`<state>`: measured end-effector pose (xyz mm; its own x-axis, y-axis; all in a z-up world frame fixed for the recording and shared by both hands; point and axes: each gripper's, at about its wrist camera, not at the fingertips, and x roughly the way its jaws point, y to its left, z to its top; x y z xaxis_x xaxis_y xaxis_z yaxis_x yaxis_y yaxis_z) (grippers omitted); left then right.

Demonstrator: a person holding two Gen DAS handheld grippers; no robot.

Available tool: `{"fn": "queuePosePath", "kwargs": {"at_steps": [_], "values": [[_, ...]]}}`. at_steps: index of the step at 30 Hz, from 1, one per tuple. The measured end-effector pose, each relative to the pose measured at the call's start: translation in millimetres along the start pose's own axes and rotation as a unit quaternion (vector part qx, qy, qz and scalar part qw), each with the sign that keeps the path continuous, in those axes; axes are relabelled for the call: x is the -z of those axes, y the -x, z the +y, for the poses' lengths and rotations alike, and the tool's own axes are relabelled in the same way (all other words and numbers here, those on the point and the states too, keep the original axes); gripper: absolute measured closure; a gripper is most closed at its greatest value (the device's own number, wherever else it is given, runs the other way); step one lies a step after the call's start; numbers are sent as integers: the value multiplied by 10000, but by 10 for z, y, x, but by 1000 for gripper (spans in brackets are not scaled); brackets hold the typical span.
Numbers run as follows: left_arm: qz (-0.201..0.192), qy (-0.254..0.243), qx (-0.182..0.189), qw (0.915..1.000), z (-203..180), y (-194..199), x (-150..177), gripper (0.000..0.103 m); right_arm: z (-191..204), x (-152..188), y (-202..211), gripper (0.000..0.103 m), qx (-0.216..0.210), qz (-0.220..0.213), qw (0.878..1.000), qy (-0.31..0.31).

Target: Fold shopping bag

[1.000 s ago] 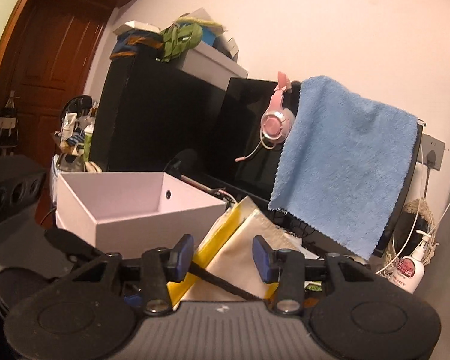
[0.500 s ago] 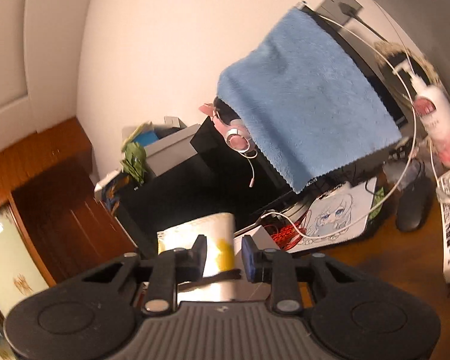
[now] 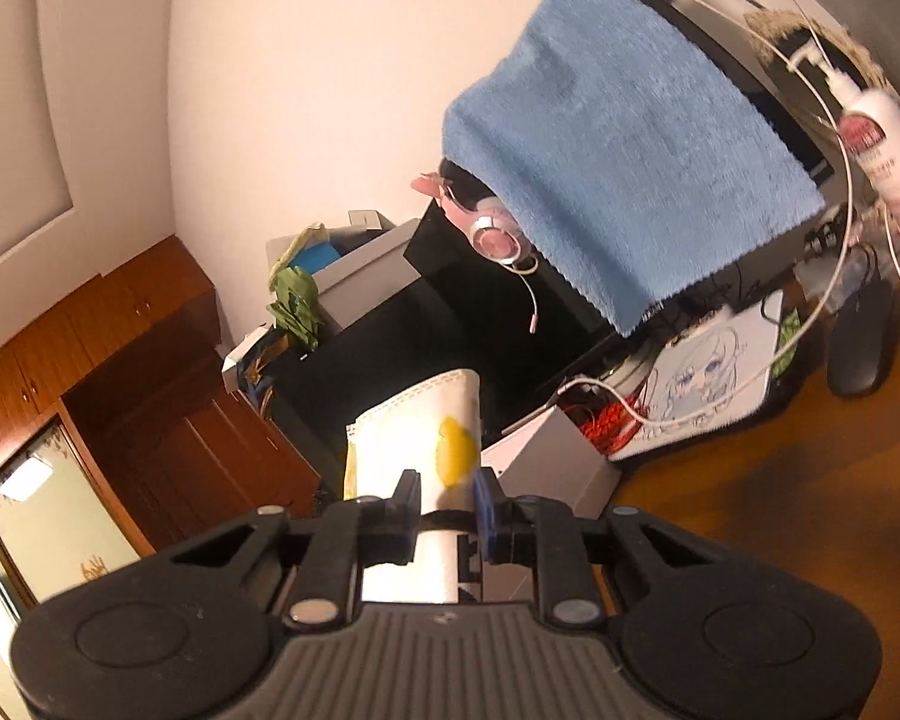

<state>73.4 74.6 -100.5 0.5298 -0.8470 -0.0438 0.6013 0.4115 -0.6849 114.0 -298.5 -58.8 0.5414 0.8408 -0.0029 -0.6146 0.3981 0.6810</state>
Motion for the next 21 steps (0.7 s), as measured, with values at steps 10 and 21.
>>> {"fn": "queuePosePath", "kwargs": {"at_steps": [10,21], "values": [[162,-786,-769,9938,-171,-128,69,91,981,141,-248,64,1250,160,9525,2772],[207,-1310,-1213,9837,-247,-169,115,91,1400,368,-698,61,2067,801,8742,4319]]}}
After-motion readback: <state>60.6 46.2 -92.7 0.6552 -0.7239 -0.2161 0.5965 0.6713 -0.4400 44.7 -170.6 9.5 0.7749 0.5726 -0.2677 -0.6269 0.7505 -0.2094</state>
